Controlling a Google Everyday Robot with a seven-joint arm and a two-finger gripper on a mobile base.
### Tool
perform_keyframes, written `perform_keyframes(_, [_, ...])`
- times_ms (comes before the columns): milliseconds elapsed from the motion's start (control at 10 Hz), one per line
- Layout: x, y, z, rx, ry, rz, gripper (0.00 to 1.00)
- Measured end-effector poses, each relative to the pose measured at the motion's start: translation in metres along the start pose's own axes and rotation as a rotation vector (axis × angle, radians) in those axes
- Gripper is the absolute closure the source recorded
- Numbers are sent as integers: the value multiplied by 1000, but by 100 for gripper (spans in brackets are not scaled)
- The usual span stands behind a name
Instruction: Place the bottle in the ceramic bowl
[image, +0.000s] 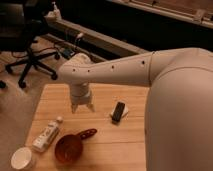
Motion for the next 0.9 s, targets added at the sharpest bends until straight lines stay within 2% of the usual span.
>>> perform_keyframes(200, [0, 0, 0, 0, -2, -2, 35])
perform_keyframes(400, [-9, 7, -8, 14, -51, -57, 35])
perform_keyframes(500, [-15, 24, -15, 23, -88, -118, 35])
perform_keyframes(600, [-17, 40, -19, 38, -106, -164, 35])
perform_keyframes(900, [-9, 100, -23, 59, -107, -249, 35])
